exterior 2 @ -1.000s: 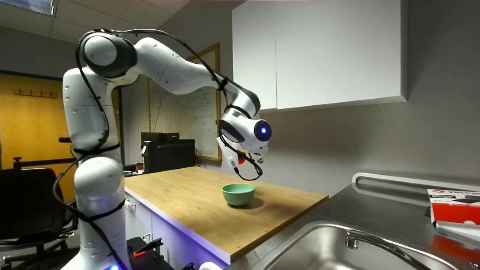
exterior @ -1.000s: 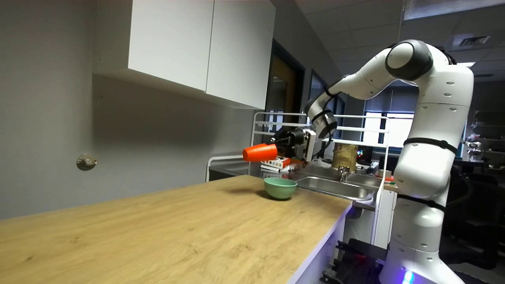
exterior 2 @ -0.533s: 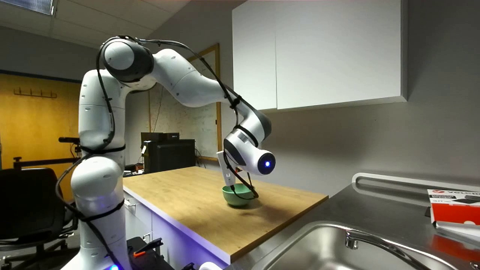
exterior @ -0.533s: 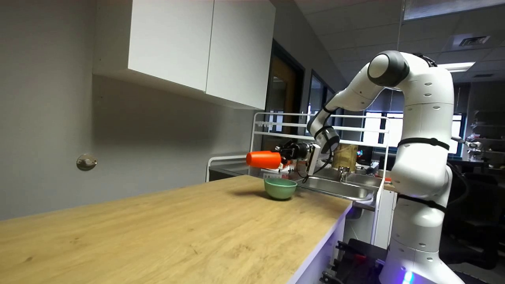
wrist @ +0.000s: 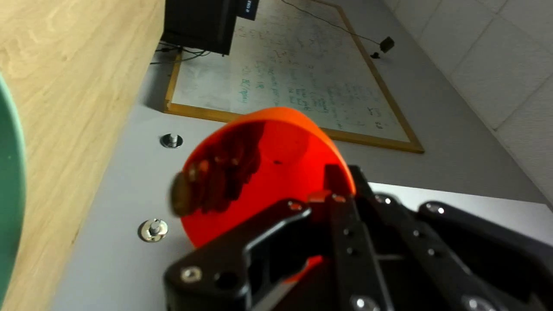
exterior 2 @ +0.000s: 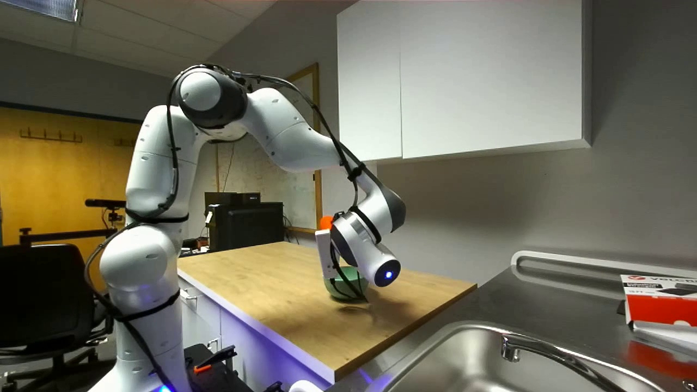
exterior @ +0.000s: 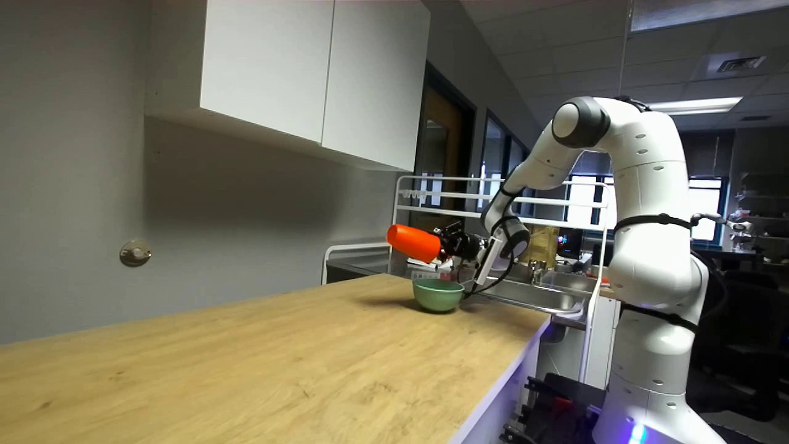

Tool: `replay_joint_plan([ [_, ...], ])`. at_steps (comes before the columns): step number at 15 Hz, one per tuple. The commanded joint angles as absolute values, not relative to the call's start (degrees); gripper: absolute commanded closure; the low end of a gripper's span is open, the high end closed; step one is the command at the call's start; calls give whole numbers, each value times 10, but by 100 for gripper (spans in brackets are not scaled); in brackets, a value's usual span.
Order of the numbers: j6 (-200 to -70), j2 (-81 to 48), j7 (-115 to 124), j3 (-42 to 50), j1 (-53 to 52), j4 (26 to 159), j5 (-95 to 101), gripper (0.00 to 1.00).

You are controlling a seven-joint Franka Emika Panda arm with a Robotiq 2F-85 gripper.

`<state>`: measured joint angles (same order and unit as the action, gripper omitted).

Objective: Empty the contents in the cup into the bowl

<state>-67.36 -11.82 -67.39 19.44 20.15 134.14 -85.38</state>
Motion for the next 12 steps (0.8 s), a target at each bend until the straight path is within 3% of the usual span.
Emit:
replay_joint_plan([
  [1,-616,-155,-680,191,206,1313,-877,96],
  [12,-561,-199,-681,196,205,1276,-879,97],
])
